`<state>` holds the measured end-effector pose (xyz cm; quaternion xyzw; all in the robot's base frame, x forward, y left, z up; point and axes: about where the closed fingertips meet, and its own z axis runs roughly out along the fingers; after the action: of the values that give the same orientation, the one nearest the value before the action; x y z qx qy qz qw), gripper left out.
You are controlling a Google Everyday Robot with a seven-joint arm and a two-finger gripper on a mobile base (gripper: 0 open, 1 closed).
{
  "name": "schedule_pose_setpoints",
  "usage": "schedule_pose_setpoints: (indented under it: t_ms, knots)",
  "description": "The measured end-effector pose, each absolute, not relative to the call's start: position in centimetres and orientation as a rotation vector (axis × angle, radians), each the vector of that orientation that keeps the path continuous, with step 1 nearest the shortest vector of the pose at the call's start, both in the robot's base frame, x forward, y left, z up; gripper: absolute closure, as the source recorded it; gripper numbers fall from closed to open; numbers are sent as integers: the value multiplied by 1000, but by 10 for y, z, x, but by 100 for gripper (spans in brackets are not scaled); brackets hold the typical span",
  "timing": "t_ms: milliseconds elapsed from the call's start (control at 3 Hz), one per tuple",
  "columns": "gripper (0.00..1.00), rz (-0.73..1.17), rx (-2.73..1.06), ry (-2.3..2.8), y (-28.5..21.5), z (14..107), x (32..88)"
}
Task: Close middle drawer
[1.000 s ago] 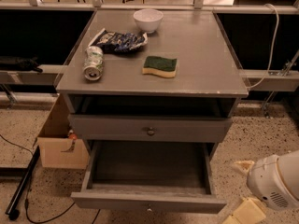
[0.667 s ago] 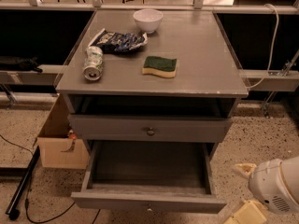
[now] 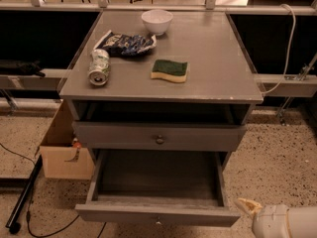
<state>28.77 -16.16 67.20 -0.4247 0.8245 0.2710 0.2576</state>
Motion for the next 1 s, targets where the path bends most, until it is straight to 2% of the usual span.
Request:
schedule_pose_setpoints:
  t_ms: [667, 1000]
  knots:
    - [0, 705, -1194, 2154, -148, 644, 299]
    - [19, 705, -1194, 2154, -148, 644, 299]
